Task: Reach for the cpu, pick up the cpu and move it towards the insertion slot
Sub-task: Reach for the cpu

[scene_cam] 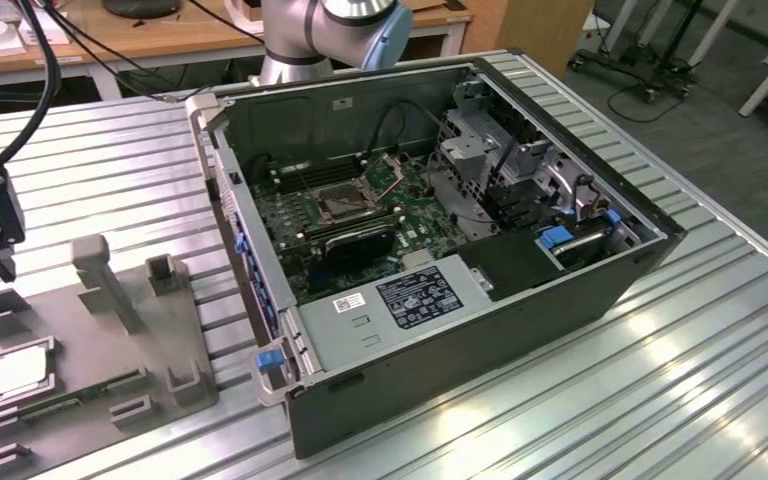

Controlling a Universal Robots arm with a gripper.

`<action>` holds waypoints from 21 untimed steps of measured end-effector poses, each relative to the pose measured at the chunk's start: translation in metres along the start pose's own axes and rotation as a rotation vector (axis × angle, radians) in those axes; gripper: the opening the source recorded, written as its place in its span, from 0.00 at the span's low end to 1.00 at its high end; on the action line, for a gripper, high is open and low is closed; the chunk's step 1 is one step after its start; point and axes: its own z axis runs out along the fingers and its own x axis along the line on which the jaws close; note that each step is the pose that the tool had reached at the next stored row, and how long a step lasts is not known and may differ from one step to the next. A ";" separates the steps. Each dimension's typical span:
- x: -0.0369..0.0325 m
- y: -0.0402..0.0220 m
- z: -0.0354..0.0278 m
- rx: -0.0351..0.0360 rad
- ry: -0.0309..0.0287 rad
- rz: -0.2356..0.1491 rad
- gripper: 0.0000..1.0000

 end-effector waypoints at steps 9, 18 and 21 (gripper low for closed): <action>0.0000 -0.0002 0.0029 -0.0001 -0.0002 0.000 0.68; 0.0000 -0.0006 0.0087 -0.0001 -0.0001 0.000 0.68; 0.0000 -0.0007 0.0107 0.0000 -0.0001 0.000 0.68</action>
